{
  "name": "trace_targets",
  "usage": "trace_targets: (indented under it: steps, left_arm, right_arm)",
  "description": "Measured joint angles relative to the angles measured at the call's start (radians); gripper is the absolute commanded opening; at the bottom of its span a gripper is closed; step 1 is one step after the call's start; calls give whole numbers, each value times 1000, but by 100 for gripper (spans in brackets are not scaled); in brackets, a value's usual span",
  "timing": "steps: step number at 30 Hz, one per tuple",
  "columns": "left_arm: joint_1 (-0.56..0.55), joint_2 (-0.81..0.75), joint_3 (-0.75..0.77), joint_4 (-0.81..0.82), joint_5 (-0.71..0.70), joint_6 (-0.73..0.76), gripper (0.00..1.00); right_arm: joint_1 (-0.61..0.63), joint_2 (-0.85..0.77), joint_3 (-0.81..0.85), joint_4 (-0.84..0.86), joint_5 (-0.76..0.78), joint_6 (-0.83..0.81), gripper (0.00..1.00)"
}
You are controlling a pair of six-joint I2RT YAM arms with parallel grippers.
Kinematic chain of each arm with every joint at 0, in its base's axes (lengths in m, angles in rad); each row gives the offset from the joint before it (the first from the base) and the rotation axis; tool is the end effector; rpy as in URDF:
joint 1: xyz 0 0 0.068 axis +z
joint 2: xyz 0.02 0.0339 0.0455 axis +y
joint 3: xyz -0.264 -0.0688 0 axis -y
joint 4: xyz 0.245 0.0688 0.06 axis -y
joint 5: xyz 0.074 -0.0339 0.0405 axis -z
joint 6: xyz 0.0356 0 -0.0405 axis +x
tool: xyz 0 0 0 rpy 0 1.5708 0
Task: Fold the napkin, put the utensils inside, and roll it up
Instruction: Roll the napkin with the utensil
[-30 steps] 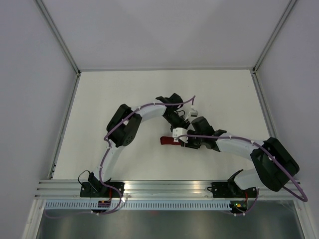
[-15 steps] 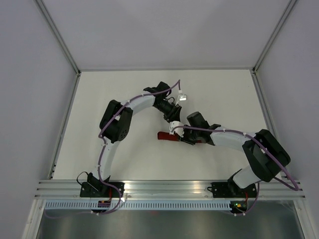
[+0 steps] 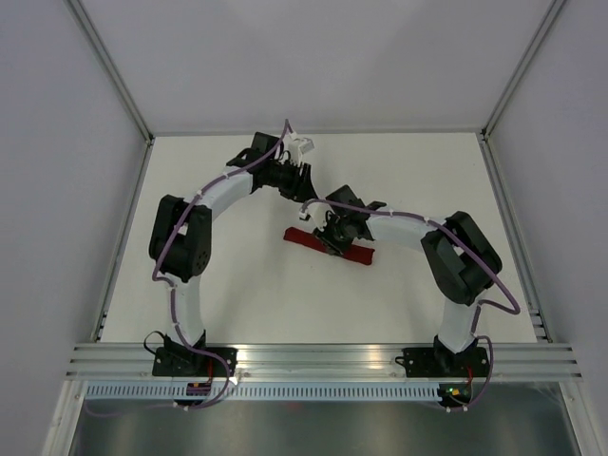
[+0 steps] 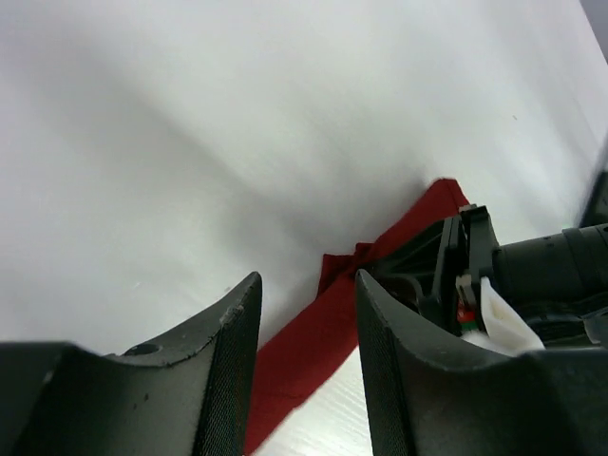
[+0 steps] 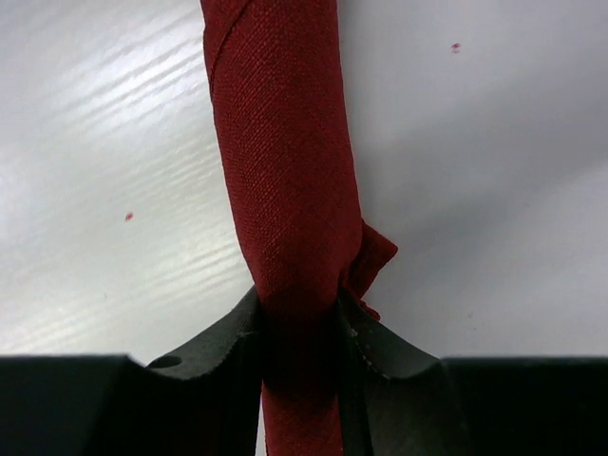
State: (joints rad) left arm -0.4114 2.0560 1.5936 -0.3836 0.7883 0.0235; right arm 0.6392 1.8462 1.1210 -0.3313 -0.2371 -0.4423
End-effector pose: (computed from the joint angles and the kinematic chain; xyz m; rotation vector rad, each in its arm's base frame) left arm 0.4068 -0.2050 0.2172 0.8682 2.2130 -1.1299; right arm 0.2906 0.2265 0.1554 -1.4235 2.2108 0.3795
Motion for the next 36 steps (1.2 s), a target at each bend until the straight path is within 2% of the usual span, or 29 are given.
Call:
trace_targets:
  steps: [5,12,17,24,36]
  left_arm:
    - [40,-130,-117,84,-170,-122,50]
    - [40,-328,-307,166,-382,-255,50]
    - [-6,-424,-437,215,-366,-376,50]
    - [-38,-431,-488,257,-380,-468,49]
    - [-33,-454,-567,313,-621,-582,49]
  right_arm:
    - [-8,91,132,-50,18,169,36]
    - [-18,172,243,-58,56,357,36]
    - [-17,225,310,-21,92,454,39]
    - [-18,280,378,11,104,544,41]
    - [-34,351,467,49,68,696,41]
